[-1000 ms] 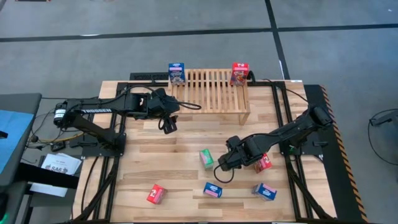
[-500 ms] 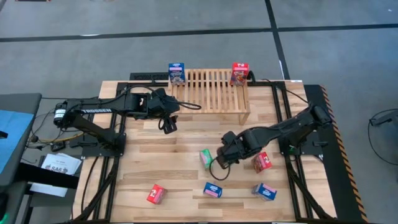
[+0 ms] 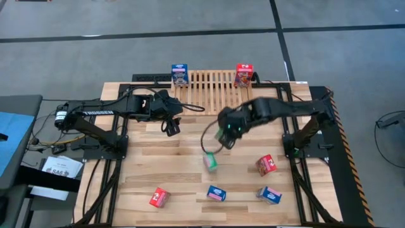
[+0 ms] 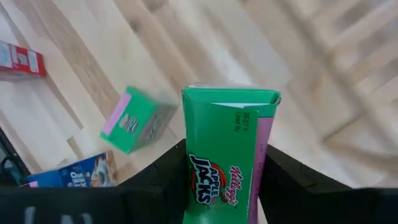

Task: Stack cereal on shelf
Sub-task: Put the bottom right green cereal box on the shelf

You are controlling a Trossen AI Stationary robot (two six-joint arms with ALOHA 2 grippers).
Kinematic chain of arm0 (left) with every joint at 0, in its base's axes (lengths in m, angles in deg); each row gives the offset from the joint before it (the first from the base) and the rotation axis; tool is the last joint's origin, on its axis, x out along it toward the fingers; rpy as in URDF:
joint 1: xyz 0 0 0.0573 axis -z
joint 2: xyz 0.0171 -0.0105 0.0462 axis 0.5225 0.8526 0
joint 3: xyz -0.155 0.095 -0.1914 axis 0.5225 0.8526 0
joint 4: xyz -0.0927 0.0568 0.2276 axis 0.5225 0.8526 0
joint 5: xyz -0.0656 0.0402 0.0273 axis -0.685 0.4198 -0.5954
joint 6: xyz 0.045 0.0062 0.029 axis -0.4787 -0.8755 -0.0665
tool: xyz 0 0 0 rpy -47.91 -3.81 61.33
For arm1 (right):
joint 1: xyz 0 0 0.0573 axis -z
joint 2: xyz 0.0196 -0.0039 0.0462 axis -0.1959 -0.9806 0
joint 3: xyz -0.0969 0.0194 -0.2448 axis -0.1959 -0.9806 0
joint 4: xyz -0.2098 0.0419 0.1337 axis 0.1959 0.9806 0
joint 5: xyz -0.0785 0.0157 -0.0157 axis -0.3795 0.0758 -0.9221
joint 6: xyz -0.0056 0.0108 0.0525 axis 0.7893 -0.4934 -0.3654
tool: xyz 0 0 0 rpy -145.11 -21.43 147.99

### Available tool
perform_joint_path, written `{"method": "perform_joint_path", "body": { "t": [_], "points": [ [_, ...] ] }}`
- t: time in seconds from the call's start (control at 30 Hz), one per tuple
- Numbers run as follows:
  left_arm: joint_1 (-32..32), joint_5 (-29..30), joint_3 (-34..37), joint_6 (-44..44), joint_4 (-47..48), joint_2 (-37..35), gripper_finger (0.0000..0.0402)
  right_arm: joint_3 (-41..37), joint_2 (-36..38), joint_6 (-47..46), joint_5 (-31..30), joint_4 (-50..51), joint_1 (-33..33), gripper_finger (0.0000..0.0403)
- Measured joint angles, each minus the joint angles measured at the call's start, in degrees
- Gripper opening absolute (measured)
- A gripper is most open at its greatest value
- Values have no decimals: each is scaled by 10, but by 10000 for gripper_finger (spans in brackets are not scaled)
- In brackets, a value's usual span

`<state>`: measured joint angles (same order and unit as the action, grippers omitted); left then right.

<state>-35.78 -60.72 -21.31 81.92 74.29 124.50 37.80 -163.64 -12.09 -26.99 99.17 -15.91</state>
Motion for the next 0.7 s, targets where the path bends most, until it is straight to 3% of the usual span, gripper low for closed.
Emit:
{"method": "perform_joint_path", "body": {
  "t": [0.33, 0.7],
  "points": [
    [0, 0, 0, 0, 0, 0, 227, 106, 0, 262, 2, 13, 120, 186],
    [0, 0, 0, 0, 0, 0, 227, 133, -3, 564, 2, -59, 241, 190]
  ]
}}
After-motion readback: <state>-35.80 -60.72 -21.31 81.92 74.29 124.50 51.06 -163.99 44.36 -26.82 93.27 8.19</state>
